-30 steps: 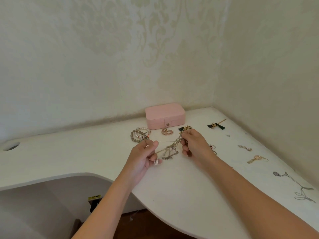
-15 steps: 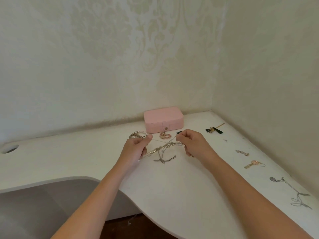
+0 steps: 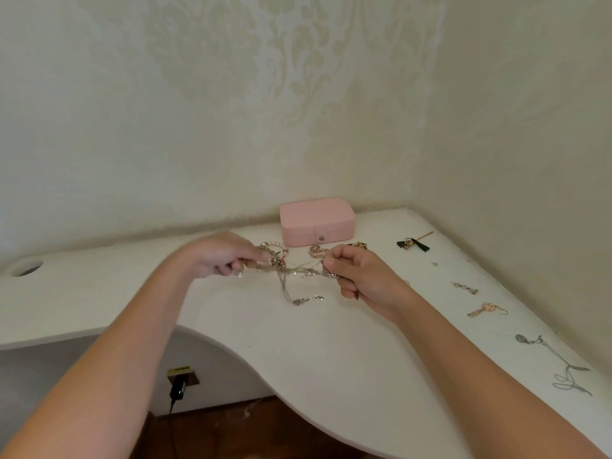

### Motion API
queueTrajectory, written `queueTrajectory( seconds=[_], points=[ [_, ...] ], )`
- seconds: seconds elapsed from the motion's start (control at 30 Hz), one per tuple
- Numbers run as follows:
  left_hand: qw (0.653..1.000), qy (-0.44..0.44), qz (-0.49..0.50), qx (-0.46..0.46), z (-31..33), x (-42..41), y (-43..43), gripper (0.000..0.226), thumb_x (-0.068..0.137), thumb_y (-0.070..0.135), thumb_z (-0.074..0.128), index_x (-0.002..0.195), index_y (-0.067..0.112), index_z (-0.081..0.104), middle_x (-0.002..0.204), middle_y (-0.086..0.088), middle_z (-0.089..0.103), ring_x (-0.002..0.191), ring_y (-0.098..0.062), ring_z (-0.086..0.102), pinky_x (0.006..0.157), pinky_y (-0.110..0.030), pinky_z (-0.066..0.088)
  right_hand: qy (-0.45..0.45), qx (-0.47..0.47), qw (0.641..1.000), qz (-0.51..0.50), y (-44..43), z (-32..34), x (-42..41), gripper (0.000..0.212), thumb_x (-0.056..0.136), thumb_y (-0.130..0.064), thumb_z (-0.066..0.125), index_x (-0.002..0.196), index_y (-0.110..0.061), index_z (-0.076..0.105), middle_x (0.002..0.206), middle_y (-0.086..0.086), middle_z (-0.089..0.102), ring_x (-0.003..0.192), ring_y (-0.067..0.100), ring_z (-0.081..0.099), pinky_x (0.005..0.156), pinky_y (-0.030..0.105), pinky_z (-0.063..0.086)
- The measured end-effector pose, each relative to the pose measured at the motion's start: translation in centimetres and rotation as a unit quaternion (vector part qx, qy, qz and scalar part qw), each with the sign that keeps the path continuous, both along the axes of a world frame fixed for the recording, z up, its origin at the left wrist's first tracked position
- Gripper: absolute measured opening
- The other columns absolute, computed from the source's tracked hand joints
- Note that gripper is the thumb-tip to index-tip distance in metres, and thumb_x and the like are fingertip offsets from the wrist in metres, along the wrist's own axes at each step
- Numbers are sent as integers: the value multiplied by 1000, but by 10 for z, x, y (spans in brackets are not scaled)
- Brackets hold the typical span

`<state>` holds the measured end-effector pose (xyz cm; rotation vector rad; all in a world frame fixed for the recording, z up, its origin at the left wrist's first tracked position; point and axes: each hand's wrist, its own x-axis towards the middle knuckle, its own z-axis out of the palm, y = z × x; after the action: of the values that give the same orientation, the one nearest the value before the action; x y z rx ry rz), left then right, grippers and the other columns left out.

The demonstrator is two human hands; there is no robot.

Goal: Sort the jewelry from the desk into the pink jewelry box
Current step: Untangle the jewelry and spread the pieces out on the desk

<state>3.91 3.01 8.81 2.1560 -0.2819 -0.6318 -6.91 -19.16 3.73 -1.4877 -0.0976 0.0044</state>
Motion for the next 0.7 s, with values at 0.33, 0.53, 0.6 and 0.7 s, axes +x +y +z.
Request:
queueTrajectory(
  seconds=[0.33, 0.53, 0.6, 0.7],
  points=[
    [998, -49, 7, 32, 7, 9, -9, 14, 80, 13, 73, 72, 13, 62, 44, 10, 55, 38, -1, 43, 39, -12, 26, 42, -55, 998, -10, 0, -5, 4, 5, 88, -6, 62, 84, -9, 63, 65, -4, 59, 41, 7, 35, 42, 18, 32],
    [996, -73, 42, -13, -47, 5, -38, 16, 75, 1, 75, 73, 10, 62, 46, 2, 60, 40, -5, 53, 42, -16, 41, 91, -189, 974, -83, -14, -5, 7, 8, 84, -2, 60, 82, -9, 65, 61, 0, 59, 35, 6, 37, 39, 18, 33],
    [992, -113, 51, -13, -59, 4, -47, 20, 72, 0, 76, 74, 13, 61, 58, 1, 61, 54, -11, 58, 60, -23, 51, 93, -279, 950, -106, -17, -8, 8, 9, 83, -6, 59, 81, -12, 65, 61, -3, 61, 34, 1, 40, 41, 16, 33],
    [969, -233, 77, 4, -70, -9, -57, 23, 76, -1, 67, 90, 16, 59, 86, 2, 58, 84, -14, 55, 71, -16, 42, 82, -377, 913, -133, -19, -12, 9, 12, 83, -9, 55, 79, -19, 62, 66, -4, 64, 50, 3, 53, 49, 17, 38]
  ],
)
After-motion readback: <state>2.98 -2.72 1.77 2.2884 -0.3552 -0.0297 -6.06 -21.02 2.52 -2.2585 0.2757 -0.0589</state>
